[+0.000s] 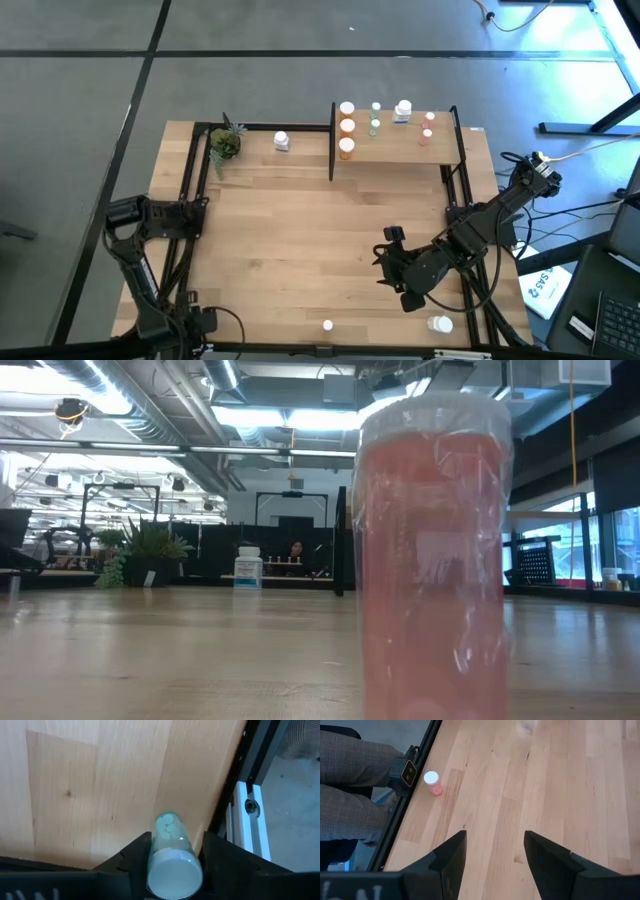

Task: Pick and place medicine bottles onto shelf by color

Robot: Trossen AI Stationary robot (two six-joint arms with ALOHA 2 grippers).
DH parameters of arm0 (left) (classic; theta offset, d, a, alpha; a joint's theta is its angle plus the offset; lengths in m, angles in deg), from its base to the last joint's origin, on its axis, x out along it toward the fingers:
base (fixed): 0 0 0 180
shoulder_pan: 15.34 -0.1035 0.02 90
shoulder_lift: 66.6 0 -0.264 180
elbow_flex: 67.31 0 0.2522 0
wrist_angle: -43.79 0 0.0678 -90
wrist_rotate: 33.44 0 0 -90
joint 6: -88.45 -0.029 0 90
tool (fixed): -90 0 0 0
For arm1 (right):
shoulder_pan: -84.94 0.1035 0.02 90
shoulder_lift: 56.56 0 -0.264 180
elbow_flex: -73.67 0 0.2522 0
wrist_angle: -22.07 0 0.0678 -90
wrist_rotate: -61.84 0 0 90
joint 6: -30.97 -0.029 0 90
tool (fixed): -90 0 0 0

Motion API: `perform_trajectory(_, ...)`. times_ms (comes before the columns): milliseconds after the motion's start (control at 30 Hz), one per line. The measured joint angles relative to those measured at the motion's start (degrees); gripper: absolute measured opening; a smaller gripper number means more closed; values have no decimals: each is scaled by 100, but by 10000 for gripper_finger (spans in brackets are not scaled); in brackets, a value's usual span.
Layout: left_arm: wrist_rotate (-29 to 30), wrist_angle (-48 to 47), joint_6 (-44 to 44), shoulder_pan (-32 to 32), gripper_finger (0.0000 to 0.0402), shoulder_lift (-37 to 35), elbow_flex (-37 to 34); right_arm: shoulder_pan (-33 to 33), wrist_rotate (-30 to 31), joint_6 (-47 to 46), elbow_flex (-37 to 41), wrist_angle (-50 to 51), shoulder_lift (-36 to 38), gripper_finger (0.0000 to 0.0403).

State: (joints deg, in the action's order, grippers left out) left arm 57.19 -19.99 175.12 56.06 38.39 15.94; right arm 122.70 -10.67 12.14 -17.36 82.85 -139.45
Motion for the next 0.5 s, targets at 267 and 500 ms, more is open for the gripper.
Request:
perform_trajectory(267, -31, -3, 20, -138, 105, -2, 2, 0, 0, 0, 0, -1, 0, 200)
perform_trajectory(500, -19, -63, 20, -284, 88, -2, 4, 0, 0, 0, 0, -1, 0, 200)
